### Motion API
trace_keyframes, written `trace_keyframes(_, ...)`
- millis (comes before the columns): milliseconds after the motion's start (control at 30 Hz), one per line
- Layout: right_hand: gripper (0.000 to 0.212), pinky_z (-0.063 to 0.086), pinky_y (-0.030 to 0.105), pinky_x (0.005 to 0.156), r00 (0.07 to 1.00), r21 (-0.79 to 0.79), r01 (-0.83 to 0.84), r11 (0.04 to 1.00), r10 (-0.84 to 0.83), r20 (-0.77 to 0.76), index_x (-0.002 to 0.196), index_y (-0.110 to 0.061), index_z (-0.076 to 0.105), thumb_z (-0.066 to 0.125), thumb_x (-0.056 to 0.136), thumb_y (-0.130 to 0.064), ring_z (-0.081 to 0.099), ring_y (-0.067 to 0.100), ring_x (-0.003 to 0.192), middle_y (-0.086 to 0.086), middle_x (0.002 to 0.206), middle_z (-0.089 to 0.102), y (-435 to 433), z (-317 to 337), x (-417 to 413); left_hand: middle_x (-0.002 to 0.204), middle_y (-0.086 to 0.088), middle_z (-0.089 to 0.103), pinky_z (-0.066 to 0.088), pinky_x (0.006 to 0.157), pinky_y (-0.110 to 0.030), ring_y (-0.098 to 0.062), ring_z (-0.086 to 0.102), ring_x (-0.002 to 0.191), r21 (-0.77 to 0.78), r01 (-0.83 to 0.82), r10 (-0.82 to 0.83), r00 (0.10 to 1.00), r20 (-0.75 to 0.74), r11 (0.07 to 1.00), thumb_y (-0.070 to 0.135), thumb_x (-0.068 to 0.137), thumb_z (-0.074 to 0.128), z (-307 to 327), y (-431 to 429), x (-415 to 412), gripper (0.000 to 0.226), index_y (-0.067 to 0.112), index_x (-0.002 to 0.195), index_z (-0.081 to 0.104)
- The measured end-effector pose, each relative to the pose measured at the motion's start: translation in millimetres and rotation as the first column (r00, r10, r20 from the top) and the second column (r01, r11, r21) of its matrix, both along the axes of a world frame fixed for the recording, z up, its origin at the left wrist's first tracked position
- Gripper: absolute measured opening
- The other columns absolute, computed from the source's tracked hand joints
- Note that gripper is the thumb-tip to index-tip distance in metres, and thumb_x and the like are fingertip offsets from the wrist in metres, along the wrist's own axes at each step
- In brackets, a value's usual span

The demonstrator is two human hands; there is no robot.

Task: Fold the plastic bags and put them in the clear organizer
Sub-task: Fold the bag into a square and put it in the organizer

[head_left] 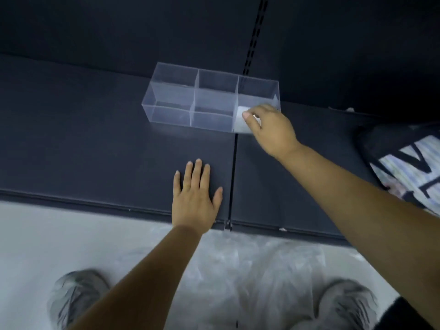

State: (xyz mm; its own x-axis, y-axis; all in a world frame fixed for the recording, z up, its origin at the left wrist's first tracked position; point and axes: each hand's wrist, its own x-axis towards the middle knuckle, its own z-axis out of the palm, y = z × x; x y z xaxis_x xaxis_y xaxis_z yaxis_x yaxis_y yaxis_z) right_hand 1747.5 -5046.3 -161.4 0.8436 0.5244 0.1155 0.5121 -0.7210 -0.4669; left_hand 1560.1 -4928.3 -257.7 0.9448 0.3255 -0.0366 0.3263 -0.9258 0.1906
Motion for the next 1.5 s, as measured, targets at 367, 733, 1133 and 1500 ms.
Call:
trace_keyframes(367, 0.078, 0.043, 0.036, 0.093, 0.779, -0.380, -0.304, 0.874, -0.001, -0.626, 0.123, -0.020, 0.048, 0.048, 0.074, -0.080, 0.050, 0.023, 0.113, 0.001, 0.123, 0.047, -99, -130, -343, 0.161, -0.002, -0.012, -0.011, 0.117, -0.044, -0.021, -0.014, 0.147, -0.079, 0.144, -0.158, 0.966, -0.205, 0.986, 0.055, 0.099, 0.021, 5, 11, -14, 0.069, 0.020, 0.153, -0.004)
trace_keyframes(733, 0.019, 0.052, 0.026, 0.075, 0.894, -0.419, -0.306, 0.855, 0.107, -0.435, 0.081, -0.008, 0.072, 0.078, 0.073, -0.024, 0.067, 0.021, 0.083, 0.010, 0.087, 0.068, -86, -117, -391, 0.162, 0.001, 0.007, 0.013, 0.119, -0.038, -0.017, 0.010, 0.147, -0.468, 0.046, -0.199, 0.938, -0.284, 0.883, 0.061, 0.091, 0.041, 41, 14, -143, 0.072, 0.024, 0.150, 0.026)
trace_keyframes(1133, 0.023, 0.044, 0.021, 0.062, 0.653, 0.228, 0.162, 0.960, 0.069, -0.754, 0.070, -0.013, 0.069, 0.067, 0.088, -0.028, 0.057, 0.010, 0.062, -0.003, 0.065, 0.065, -114, 44, -220, 0.093, 0.003, 0.075, 0.047, 0.087, -0.028, -0.012, 0.068, 0.091, -0.948, -0.189, 0.011, 0.981, -0.192, 0.255, 0.050, 0.060, 0.080, 99, 13, -144, 0.043, 0.018, 0.089, 0.077)
trace_keyframes(1500, 0.042, 0.055, 0.032, 0.071, 0.583, 0.422, 0.670, 0.611, -0.082, -0.808, 0.070, -0.005, 0.067, 0.066, 0.086, -0.044, 0.066, 0.023, 0.067, 0.009, 0.072, 0.069, -134, 59, -222, 0.094, -0.008, 0.073, 0.054, 0.079, -0.035, -0.025, 0.069, 0.084, -0.943, -0.275, 0.462, 0.822, -0.332, -0.188, 0.047, 0.074, 0.074, 118, 21, -147, 0.033, 0.016, 0.086, 0.074)
